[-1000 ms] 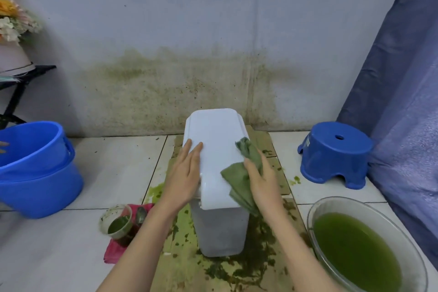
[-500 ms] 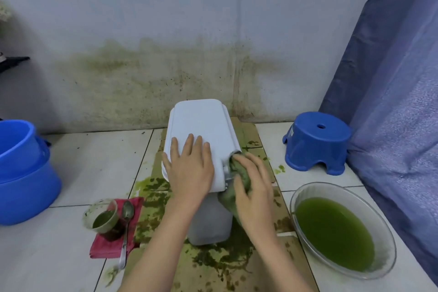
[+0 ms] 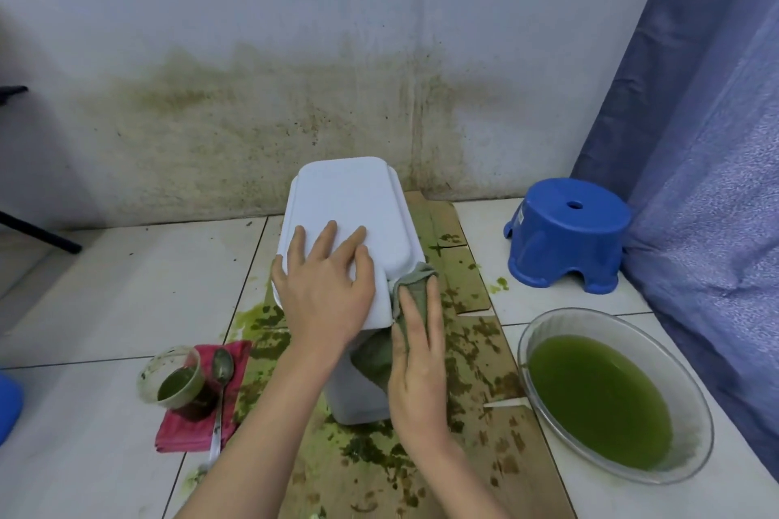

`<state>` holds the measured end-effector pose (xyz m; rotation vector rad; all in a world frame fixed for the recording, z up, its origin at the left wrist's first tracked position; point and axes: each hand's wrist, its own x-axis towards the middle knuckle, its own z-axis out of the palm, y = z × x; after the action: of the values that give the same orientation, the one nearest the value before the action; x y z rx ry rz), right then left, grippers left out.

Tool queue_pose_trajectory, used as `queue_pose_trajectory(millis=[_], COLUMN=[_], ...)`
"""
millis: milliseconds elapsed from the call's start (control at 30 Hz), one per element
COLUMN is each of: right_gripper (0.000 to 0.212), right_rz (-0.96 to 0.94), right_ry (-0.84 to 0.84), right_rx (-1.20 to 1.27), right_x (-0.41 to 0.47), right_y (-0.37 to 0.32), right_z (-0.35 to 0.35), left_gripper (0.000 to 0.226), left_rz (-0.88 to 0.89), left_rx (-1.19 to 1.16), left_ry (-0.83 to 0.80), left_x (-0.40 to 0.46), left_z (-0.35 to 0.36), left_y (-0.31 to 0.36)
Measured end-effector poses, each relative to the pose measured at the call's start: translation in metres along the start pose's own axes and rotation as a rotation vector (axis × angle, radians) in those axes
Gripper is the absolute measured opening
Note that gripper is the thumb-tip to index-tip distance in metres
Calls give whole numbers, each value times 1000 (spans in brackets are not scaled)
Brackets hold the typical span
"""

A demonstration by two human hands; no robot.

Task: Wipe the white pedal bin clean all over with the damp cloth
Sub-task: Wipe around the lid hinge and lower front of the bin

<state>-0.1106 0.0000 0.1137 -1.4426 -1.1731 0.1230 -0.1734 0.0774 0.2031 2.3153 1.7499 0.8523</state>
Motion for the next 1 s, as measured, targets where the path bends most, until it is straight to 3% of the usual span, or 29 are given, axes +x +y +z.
queue_pose_trajectory(millis=[100, 167, 300, 433, 600, 867, 933, 1000], right_gripper=[44, 49, 40, 44, 41, 51, 45, 41], right_rz=[174, 239, 328, 373, 704, 345, 465, 826], right_ry=[-94, -52, 10, 9, -37, 156, 143, 71], right_rx=[137, 230, 443, 357, 355, 439, 459, 512], right_x=[-5, 5, 38, 16, -30, 23, 5, -22], right_y=[3, -3, -9, 30, 65, 24, 48, 82], right_z=[4, 4, 7, 32, 51, 51, 54, 58], left_gripper=[52, 52, 52, 52, 46, 46, 46, 45], left_rz=[-13, -17, -23, -47, -57, -54, -50, -64], left_rx=[-27, -44, -47, -65, -132, -124, -127, -156], left_ry=[11, 16, 6, -43, -39, -33, -38, -31], left_x=[4, 6, 17, 30, 32, 24, 28, 33], left_z=[-1, -1, -2, -4, -8, -6, -6, -6], left_y=[1, 2, 5, 9, -4, -5, -4, -2])
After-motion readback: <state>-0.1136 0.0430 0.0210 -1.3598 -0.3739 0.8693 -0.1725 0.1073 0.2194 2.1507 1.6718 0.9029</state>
